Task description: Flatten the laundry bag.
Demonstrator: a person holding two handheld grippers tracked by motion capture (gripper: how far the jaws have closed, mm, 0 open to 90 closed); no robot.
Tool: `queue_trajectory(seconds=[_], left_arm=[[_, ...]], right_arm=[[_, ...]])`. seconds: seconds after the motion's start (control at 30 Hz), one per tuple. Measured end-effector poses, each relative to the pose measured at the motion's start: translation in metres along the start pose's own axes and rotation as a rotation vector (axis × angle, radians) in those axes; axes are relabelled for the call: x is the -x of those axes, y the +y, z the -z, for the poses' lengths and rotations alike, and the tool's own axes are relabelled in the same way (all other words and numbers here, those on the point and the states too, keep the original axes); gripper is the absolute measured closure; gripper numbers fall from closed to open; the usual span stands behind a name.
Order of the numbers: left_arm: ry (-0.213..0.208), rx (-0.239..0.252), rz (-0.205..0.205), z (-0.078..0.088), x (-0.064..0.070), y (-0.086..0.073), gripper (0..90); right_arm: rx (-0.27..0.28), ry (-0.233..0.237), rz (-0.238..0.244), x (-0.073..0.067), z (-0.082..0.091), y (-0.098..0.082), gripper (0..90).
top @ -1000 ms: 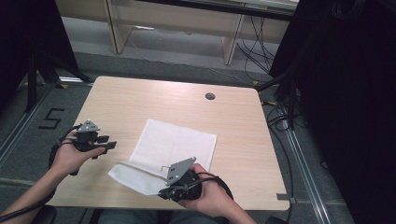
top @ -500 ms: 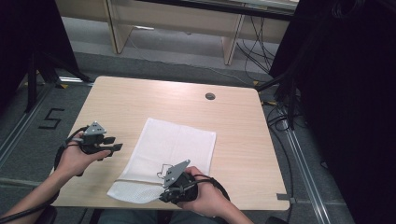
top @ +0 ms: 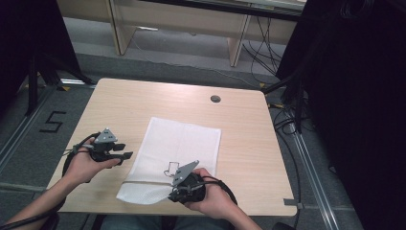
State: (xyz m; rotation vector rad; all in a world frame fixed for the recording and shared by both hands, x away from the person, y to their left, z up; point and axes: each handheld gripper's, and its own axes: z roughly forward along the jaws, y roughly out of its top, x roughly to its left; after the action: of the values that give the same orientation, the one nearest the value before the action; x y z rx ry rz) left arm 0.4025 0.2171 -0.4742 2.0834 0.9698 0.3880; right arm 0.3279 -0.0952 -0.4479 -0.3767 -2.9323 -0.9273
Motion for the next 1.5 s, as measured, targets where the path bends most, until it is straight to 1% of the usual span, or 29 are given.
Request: queue_trajectory(seconds=[0.13,0.23,0.3,0.47,0.5,0.53,0.67,0.7,0.73,0.77,0.8,0.83,0.87,0.93,0.97,1.03,1.07,1.1,1.13,1.17,1.2,1.23,1.27,1.3,1.33,1.37,1.4,1.43,1.5], left_arm=[[-0.019,-0.007,-0.03,-0.002,0.005,0.0,51.0],[-0.033,-0.012,-0.034,-0.005,0.009,0.0,50.8],[-0.04,-0.015,-0.058,-0.006,0.01,0.001,50.7],[-0.045,-0.009,-0.052,-0.007,0.011,0.0,50.5],[-0.047,-0.009,-0.05,-0.007,0.011,0.0,50.3],[-0.049,-0.008,-0.05,-0.008,0.011,0.0,49.9],[-0.047,-0.002,-0.052,-0.009,0.011,-0.001,43.8],[-0.043,0.011,-0.05,-0.009,0.012,-0.002,42.6],[-0.046,0.016,-0.042,-0.01,0.013,-0.002,42.0],[-0.047,0.016,-0.051,-0.009,0.013,-0.002,41.7],[-0.051,0.02,-0.054,-0.01,0.013,-0.002,41.4],[-0.057,0.015,-0.054,-0.01,0.013,-0.003,41.4],[-0.062,0.01,-0.055,-0.009,0.013,-0.002,41.9],[-0.062,0.024,-0.062,-0.01,0.014,-0.003,45.6],[-0.067,0.014,-0.066,-0.01,0.015,-0.003,47.2],[-0.067,0.009,-0.072,-0.01,0.016,-0.003,51.8],[-0.078,-0.007,-0.094,-0.009,0.018,-0.004,56.0],[-0.078,-0.007,-0.094,-0.009,0.018,-0.004,59.1],[-0.074,-0.02,-0.12,-0.009,0.019,-0.004,59.1],[-0.085,-0.028,-0.126,-0.009,0.021,-0.004,65.8],[-0.083,-0.039,-0.14,-0.009,0.024,-0.004,67.8],[-0.083,-0.039,-0.14,-0.009,0.024,-0.004,69.6],[-0.089,-0.046,-0.153,-0.009,0.025,-0.004,71.3],[-0.105,-0.049,-0.144,-0.009,0.026,-0.004,72.2],[-0.113,-0.053,-0.141,-0.01,0.027,-0.005,72.9],[-0.113,-0.053,-0.141,-0.01,0.027,-0.005,72.9],[-0.124,-0.062,-0.159,-0.01,0.028,-0.005,72.9],[-0.129,-0.067,-0.151,-0.011,0.029,-0.006,72.9],[-0.139,-0.08,-0.167,-0.013,0.031,-0.007,72.9]], right_arm=[[-0.012,-0.036,-0.016,0.006,-0.001,-0.002,88.4],[-0.014,-0.059,-0.026,0.009,-0.001,-0.004,87.9],[-0.015,-0.069,-0.027,0.011,-0.001,-0.004,87.1],[-0.01,-0.092,-0.055,0.016,-0.001,-0.008,86.2],[-0.009,-0.096,-0.047,0.019,-0.001,-0.008,85.9],[-0.016,-0.098,-0.072,0.018,0.0,-0.009,85.6],[-0.015,-0.094,-0.091,0.023,0.0,-0.01,81.4],[-0.001,-0.058,-0.139,0.024,0.002,-0.012,76.1],[0.022,-0.049,-0.114,0.028,0.002,-0.012,73.1],[0.027,-0.034,-0.169,0.026,0.006,-0.013,69.4],[0.05,-0.023,-0.174,0.028,0.009,-0.013,65.5],[0.068,-0.019,-0.205,0.028,0.012,-0.014,62.9],[0.097,-0.017,-0.195,0.031,0.015,-0.014,61.1],[0.124,-0.028,-0.242,0.033,0.023,-0.016,57.5],[0.14,-0.045,-0.249,0.035,0.027,-0.018,55.8],[0.159,-0.049,-0.259,0.037,0.03,-0.019,53.8],[0.198,-0.074,-0.311,0.042,0.038,-0.025,52.5],[0.198,-0.074,-0.311,0.042,0.038,-0.025,52.5],[0.208,-0.079,-0.324,0.043,0.04,-0.027,52.7],[0.201,-0.135,-0.351,0.05,0.045,-0.035,55.4],[0.187,-0.155,-0.374,0.052,0.046,-0.038,57.2],[0.187,-0.155,-0.374,0.052,0.046,-0.038,57.2],[0.179,-0.214,-0.391,0.058,0.045,-0.046,66.0],[0.141,-0.236,-0.392,0.06,0.046,-0.049,70.2],[0.116,-0.254,-0.411,0.062,0.046,-0.051,74.0],[0.116,-0.254,-0.411,0.062,0.046,-0.051,74.0],[0.095,-0.262,-0.414,0.064,0.046,-0.053,77.4],[0.053,-0.264,-0.44,0.069,0.044,-0.058,84.9],[0.068,-0.267,-0.454,0.07,0.041,-0.059,86.5]])
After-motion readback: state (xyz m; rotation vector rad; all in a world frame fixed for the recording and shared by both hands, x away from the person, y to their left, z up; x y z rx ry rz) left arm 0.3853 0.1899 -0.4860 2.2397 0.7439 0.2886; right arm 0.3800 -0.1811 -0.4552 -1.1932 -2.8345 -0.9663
